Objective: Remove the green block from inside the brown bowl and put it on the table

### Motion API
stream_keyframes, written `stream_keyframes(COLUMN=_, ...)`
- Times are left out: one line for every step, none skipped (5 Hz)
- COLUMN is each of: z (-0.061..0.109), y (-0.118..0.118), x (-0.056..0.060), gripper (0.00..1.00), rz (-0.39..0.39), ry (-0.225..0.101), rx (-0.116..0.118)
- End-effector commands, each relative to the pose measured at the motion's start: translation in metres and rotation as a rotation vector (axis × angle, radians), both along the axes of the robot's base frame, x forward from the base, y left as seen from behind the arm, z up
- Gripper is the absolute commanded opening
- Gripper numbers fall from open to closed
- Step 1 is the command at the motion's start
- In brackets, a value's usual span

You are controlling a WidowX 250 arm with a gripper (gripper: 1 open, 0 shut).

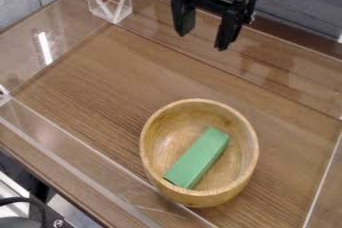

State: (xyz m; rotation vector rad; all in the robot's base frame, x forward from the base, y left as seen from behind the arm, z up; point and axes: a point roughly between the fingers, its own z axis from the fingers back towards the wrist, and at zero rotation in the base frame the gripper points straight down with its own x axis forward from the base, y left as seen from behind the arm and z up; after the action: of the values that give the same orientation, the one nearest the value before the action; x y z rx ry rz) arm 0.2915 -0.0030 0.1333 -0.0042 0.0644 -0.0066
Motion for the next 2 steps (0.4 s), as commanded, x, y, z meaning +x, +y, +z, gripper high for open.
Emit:
stream_keyframes(z=-0.004, y=0.003, x=0.0, gripper=1.0, rz=-0.011, ry=0.008, rx=-0.002)
stream_keyframes(z=-0.006, y=0.016, x=0.0, gripper=1.0, rz=-0.031, ry=-0.009, rx=-0.004)
